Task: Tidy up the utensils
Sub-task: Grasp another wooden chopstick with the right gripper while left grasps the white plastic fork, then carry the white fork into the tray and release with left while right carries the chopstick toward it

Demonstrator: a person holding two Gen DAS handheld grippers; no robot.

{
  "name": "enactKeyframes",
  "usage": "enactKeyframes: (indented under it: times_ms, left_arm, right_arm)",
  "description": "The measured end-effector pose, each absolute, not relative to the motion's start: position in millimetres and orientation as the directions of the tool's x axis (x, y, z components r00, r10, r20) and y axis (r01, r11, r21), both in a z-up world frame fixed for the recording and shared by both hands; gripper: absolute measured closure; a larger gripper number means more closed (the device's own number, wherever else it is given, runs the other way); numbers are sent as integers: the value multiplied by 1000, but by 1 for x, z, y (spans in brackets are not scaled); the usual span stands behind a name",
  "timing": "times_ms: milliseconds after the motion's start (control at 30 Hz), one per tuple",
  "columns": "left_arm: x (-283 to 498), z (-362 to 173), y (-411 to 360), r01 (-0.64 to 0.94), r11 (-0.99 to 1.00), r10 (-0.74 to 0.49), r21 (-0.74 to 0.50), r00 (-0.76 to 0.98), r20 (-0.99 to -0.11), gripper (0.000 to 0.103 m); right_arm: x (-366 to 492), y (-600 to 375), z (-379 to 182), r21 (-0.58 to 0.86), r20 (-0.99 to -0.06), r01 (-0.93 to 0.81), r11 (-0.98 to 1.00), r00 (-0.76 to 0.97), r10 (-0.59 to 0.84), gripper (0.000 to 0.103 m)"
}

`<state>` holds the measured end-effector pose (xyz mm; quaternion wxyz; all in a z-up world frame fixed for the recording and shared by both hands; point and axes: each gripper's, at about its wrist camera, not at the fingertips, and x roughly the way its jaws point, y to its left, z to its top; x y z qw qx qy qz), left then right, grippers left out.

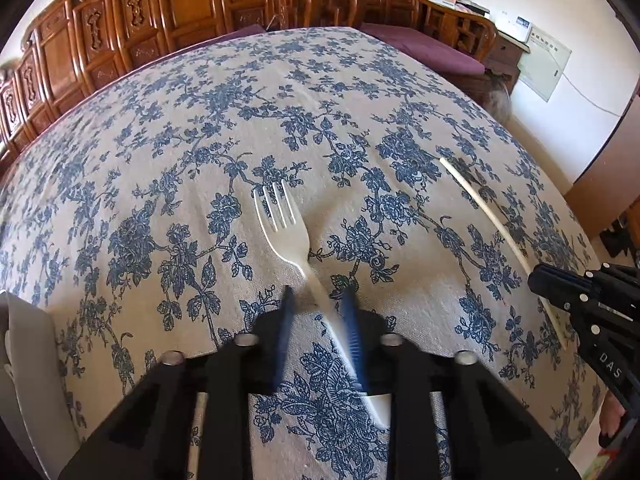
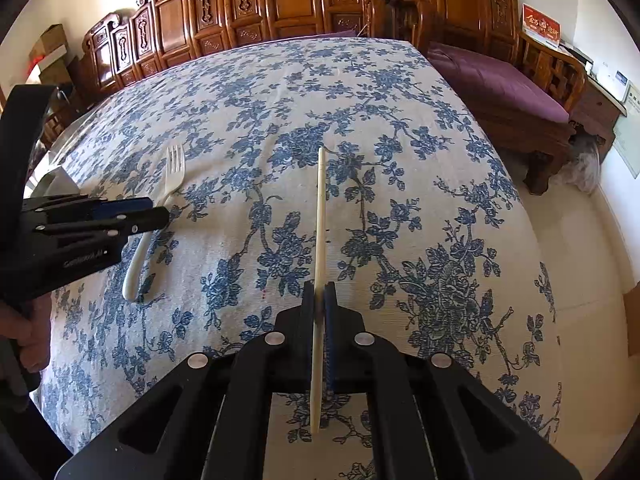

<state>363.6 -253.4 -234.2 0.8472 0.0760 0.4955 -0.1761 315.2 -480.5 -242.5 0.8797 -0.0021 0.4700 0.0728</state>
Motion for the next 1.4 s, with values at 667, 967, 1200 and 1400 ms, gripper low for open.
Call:
enactKeyframes:
  times_ms: [667, 967, 1200, 1400]
  left_arm:
    - [329, -176, -203, 367, 930, -226, -23, 523, -822, 97]
    - [309, -143, -157, 325, 945, -210, -14, 575, -791, 97]
    - [296, -127, -125, 294, 956, -195, -12, 602, -774, 97]
    - [284, -120, -102, 281, 960, -191, -14, 613, -767, 97]
  right_arm:
    - [292, -425, -189, 54, -778, -224, 973, 601, 182, 97]
    - [279, -385, -162, 55, -753, -277, 959, 620, 222, 97]
    - [269, -353, -149, 51, -739, -322, 945, 625, 252, 97]
    - [264, -329, -146, 54, -737, -356, 933, 617, 278, 97]
